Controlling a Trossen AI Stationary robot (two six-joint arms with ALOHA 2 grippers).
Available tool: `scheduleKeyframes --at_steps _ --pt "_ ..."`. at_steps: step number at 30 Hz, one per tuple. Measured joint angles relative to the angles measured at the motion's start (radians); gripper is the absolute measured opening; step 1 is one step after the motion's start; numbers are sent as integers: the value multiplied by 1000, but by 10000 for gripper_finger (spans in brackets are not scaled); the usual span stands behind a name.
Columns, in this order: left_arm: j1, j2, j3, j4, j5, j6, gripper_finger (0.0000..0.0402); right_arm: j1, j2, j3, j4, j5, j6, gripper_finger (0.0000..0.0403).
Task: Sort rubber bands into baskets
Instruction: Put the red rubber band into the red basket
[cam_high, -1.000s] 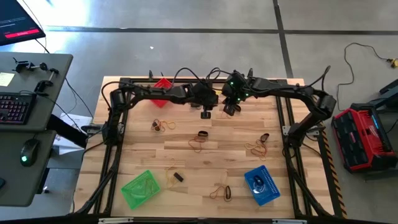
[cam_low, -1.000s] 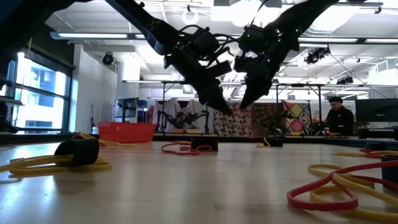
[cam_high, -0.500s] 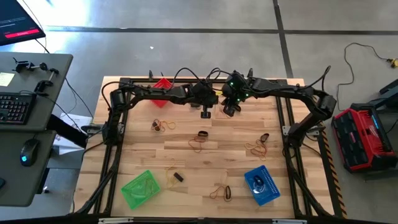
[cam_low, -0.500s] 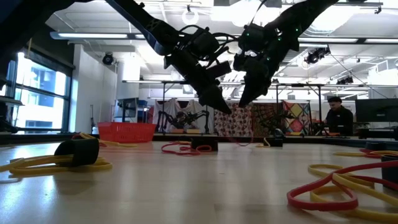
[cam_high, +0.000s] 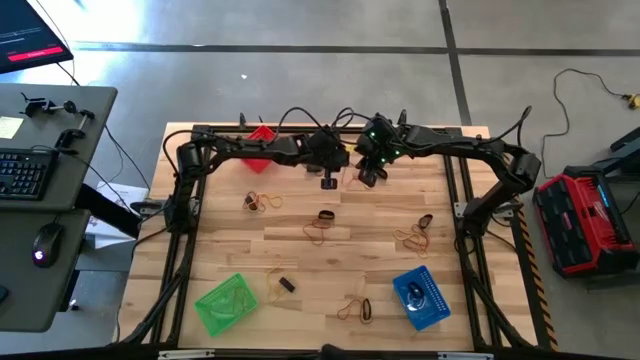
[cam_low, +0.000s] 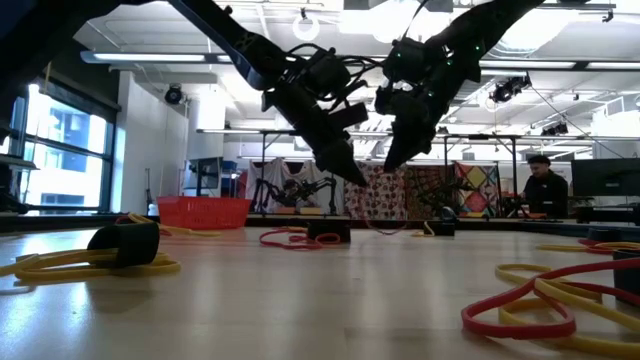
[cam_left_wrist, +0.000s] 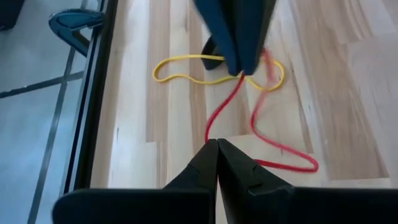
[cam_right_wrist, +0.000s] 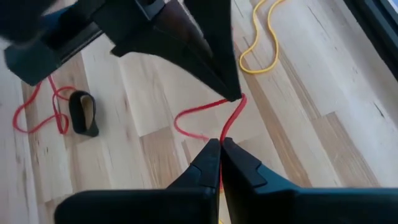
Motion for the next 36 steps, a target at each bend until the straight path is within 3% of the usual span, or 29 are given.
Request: scheduleKeyframes --at_steps 8,18,25,31,36 --pt "15 0 0 -2 62 -79 5 27 0 0 10 23 -53 5" --pt "8 0 -1 -72 92 -18 68 41 0 0 -10 38 -14 10" --pt "24 0 -61 -69 298 50 36 87 0 0 -19 91 0 64" --pt "-11 16 -87 -68 126 143 32 107 0 0 -19 108 0 104" --pt "-20 34 -86 -58 122 160 61 115 1 0 -20 108 5 110"
